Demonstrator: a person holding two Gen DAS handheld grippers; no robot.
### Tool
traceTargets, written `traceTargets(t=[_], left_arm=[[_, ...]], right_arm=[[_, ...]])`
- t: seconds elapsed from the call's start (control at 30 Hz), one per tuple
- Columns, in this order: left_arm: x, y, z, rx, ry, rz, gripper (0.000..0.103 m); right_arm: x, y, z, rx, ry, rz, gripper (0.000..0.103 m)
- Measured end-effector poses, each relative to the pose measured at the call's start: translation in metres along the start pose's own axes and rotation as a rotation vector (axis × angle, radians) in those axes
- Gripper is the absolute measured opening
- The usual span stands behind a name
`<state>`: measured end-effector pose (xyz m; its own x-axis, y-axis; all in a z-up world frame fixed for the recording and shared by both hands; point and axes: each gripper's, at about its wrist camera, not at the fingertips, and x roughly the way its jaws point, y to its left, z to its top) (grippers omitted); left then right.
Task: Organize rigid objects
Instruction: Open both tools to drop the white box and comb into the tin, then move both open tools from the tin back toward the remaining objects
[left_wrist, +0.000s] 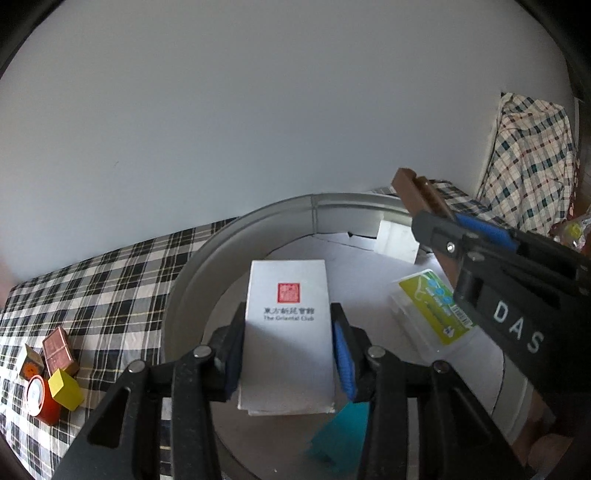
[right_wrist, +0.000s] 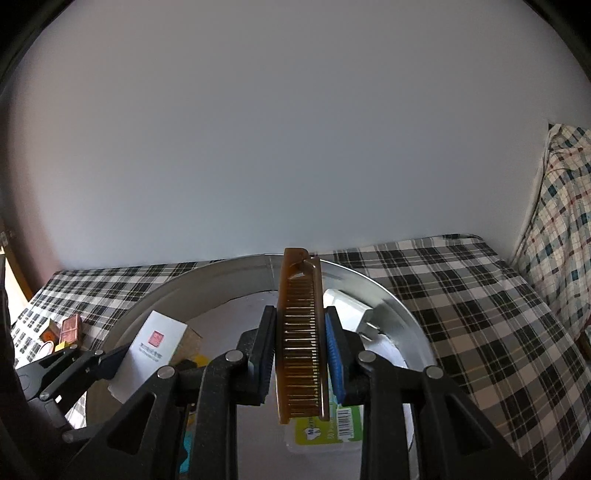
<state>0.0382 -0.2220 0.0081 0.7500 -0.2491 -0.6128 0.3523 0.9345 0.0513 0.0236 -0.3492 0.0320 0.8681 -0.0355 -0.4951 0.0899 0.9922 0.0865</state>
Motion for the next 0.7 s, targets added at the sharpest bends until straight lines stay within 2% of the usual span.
traceTargets(t=[0.03, 0.1, 0.13, 0.17, 0.2, 0.23, 0.27, 0.3, 0.33, 0.4, 0.5, 0.7], left_arm=[[0.000, 0.001, 0.000, -0.006, 0.003, 0.002, 0.055], [-0.003, 0.005, 0.000, -0.022, -0.003, 0.013, 0.085], [-0.005, 0.007, 0.000, -0.029, -0.014, 0.025, 0.095], [-0.007, 0.008, -0.001, -0.033, -0.033, 0.041, 0.102], [-0.008, 0.009, -0.001, -0.030, -0.043, 0.044, 0.102], [-0.008, 0.009, -0.002, -0.023, -0.044, 0.046, 0.102], [-0.007, 0.008, -0.003, -0.014, -0.035, 0.044, 0.102], [-0.007, 0.009, -0.003, -0.010, -0.034, 0.045, 0.102], [-0.008, 0.008, -0.004, -0.006, -0.039, 0.046, 0.102], [-0.010, 0.010, -0.005, -0.007, -0.050, 0.037, 0.102], [-0.014, 0.013, -0.007, -0.016, -0.066, 0.037, 0.102], [-0.023, 0.021, -0.010, -0.021, -0.124, 0.088, 0.102]], right_arm=[[0.000, 0.001, 0.000, -0.002, 0.000, -0.001, 0.028], [-0.001, -0.001, -0.001, 0.005, -0.001, 0.007, 0.028], [-0.001, -0.001, -0.001, 0.010, 0.000, 0.010, 0.028], [0.000, -0.002, -0.001, 0.021, 0.004, 0.011, 0.034], [0.001, -0.004, 0.000, 0.029, 0.009, 0.017, 0.040], [0.001, -0.006, 0.000, 0.040, 0.012, 0.026, 0.056], [-0.002, -0.009, 0.001, 0.064, 0.003, 0.032, 0.066], [-0.007, -0.011, 0.001, 0.083, -0.022, 0.029, 0.082], [-0.011, -0.012, 0.000, 0.093, -0.044, 0.025, 0.087], [-0.022, -0.016, 0.001, 0.109, -0.110, 0.008, 0.087], [-0.030, -0.020, 0.002, 0.128, -0.151, -0.032, 0.087], [-0.027, -0.036, 0.003, 0.212, -0.149, -0.042, 0.087]])
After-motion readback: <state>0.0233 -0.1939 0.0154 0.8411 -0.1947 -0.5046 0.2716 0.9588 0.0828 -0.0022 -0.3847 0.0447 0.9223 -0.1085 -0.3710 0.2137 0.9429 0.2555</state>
